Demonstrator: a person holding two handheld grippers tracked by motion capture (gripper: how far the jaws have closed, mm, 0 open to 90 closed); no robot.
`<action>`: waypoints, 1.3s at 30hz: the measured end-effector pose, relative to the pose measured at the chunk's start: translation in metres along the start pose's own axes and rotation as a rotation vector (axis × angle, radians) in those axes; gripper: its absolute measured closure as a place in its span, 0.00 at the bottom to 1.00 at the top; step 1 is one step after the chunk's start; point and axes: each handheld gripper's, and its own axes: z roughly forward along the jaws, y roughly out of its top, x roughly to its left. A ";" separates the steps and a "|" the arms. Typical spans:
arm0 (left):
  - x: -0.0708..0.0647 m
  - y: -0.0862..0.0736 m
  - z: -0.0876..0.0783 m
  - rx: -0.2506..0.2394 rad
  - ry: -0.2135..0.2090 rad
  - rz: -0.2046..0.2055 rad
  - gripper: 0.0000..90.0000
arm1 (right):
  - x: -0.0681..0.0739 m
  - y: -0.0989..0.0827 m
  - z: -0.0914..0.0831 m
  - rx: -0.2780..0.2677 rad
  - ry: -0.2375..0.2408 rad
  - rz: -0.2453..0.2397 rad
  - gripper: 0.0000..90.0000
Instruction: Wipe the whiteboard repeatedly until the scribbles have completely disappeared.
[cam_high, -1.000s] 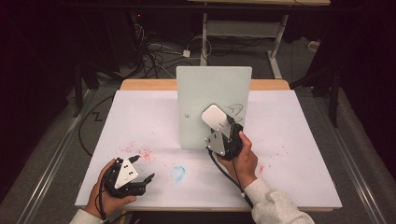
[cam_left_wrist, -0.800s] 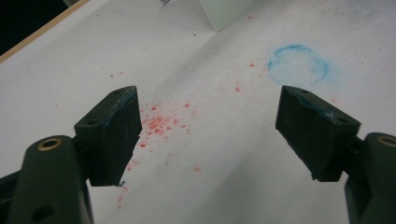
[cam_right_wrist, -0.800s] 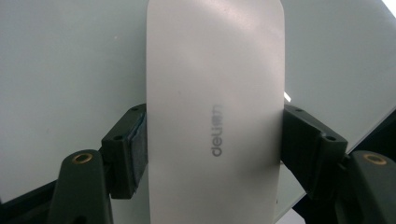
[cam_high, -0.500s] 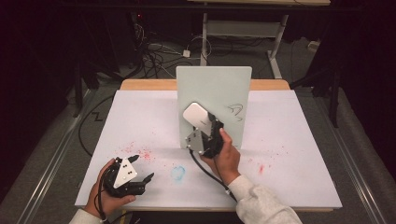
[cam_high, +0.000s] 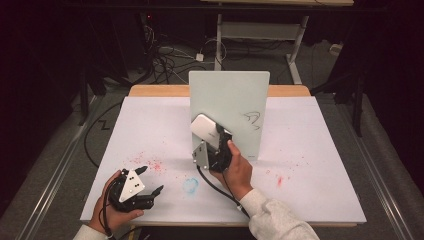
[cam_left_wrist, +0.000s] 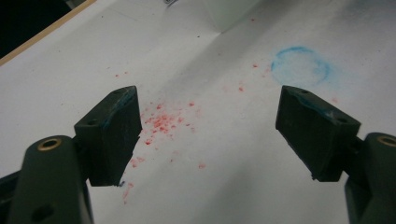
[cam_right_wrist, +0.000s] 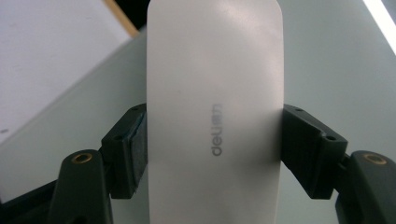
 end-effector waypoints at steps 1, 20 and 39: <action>0.000 0.000 0.000 0.000 0.000 -0.002 0.24 | -0.005 0.000 0.000 0.000 -0.003 0.015 0.35; 0.001 -0.001 -0.002 -0.009 0.003 -0.010 0.24 | -0.017 -0.005 -0.001 0.019 0.015 0.001 0.35; 0.000 0.000 -0.003 -0.009 0.010 -0.003 0.24 | -0.092 -0.061 -0.011 0.078 -0.060 0.165 0.35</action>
